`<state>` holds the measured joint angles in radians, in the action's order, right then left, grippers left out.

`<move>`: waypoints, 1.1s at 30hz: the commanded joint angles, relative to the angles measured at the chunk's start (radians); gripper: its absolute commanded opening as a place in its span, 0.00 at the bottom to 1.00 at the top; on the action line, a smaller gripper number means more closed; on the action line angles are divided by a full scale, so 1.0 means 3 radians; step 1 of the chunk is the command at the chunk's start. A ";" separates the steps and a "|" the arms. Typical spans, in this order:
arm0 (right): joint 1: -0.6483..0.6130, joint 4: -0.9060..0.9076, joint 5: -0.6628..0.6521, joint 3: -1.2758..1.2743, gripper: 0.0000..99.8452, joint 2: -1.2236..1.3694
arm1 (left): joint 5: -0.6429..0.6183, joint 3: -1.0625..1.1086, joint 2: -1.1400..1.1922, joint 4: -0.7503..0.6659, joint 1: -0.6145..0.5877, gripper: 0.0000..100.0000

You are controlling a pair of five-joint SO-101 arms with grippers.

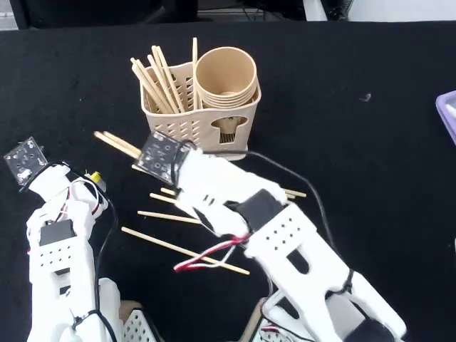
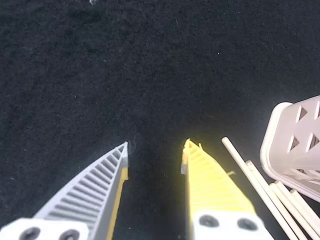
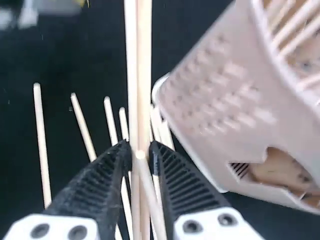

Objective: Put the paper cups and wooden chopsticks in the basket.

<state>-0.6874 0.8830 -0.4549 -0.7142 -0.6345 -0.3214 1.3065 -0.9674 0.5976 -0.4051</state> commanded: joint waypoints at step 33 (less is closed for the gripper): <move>0.0373 -0.2230 0.1350 0.1235 0.01 0.0816 | -0.0015 -0.0043 -0.0061 -0.0056 -0.0008 0.18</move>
<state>-0.5984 0.2923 -0.0529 -0.3276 -0.3997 -0.3214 1.3065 -0.9674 0.5976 -0.4051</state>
